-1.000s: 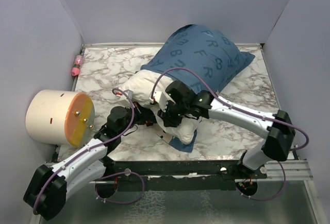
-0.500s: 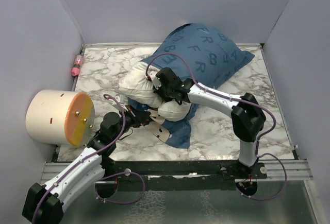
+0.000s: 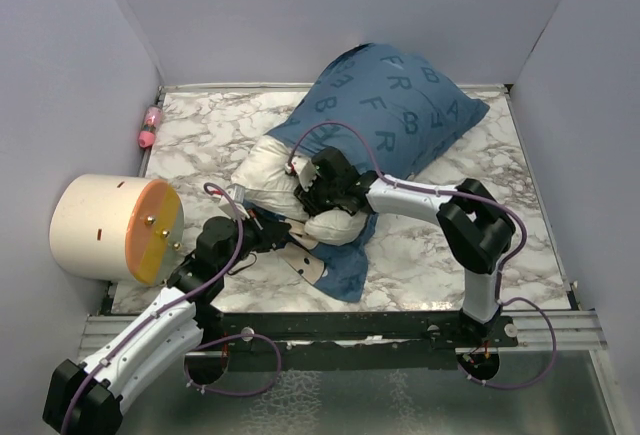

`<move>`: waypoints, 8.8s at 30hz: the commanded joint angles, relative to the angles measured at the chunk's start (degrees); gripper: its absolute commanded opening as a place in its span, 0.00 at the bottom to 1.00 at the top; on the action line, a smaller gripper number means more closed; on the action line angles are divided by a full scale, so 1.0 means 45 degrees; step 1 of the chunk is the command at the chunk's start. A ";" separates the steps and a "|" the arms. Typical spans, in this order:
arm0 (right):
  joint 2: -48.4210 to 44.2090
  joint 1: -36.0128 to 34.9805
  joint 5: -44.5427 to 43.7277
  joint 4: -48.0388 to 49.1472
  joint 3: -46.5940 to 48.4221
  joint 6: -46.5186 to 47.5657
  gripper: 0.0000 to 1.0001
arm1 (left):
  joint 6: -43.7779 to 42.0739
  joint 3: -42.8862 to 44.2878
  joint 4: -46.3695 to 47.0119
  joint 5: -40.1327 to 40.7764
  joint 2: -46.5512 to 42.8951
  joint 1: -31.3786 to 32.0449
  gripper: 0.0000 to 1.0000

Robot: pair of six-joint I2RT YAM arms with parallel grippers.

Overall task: Put the pillow into the pillowcase
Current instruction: Stuff the pillow into the pillowcase.

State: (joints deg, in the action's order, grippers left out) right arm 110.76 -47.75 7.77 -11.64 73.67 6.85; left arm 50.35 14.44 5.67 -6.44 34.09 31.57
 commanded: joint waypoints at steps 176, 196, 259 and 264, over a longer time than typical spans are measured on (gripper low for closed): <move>-0.5118 -0.1013 0.4679 0.1628 0.0810 0.0972 0.74 | 0.0459 0.1109 0.1877 -0.3527 0.1071 -0.2250 0.00; -0.1489 0.0004 -0.1642 -0.0929 0.0648 0.0527 0.04 | -0.1578 0.3044 -0.2059 -0.2513 -0.0576 -0.2265 0.00; -0.2600 0.1289 0.2697 -0.1954 0.0023 0.0570 0.49 | 0.1559 -0.0837 0.3467 -0.1202 0.3571 -0.0672 0.67; -0.2773 0.1299 0.2769 -0.1942 -0.0034 0.0541 0.49 | 0.1588 -0.0113 0.4443 -0.1238 0.5963 -0.0558 0.59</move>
State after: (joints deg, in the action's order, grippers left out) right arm 97.93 -43.00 24.82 -16.03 74.94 9.63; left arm 57.28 11.14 17.63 -14.85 54.81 28.29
